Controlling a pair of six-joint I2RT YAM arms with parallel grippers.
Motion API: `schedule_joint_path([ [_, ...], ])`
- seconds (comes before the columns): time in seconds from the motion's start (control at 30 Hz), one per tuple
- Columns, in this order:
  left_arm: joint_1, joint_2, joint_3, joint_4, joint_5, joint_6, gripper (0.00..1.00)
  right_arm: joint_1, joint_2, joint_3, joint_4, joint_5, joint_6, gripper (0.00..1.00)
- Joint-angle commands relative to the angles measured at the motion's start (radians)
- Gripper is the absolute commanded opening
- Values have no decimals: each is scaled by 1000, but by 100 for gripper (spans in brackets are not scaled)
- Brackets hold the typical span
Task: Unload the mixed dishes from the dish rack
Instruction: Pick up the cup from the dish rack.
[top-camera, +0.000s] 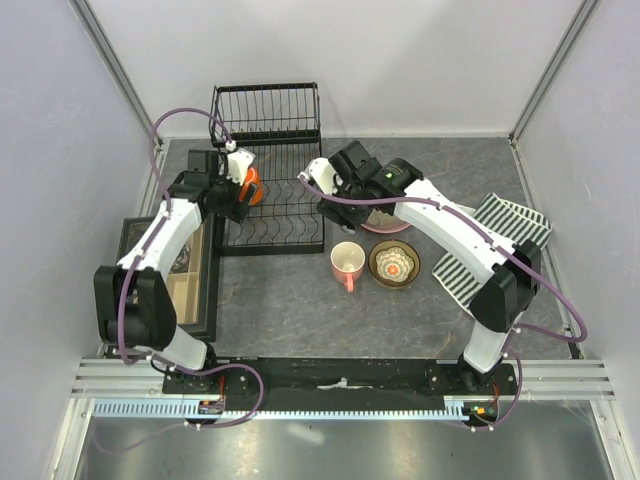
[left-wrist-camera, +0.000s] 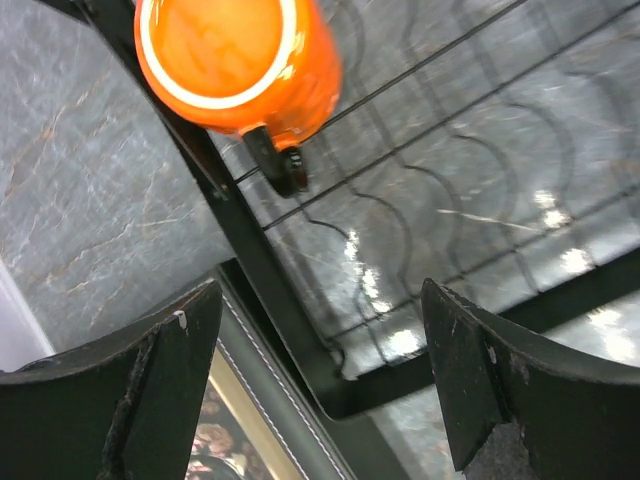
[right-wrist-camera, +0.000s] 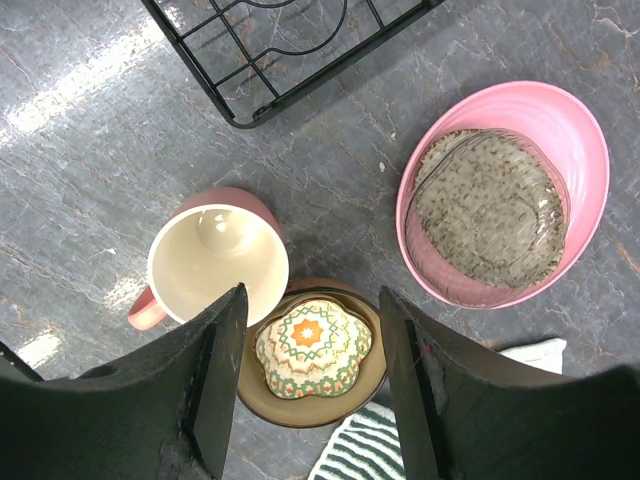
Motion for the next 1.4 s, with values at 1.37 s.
schedule_joint_path([
  [1.37, -23, 311, 172, 23, -78, 10, 84, -67, -195, -53, 88, 58, 43, 98],
])
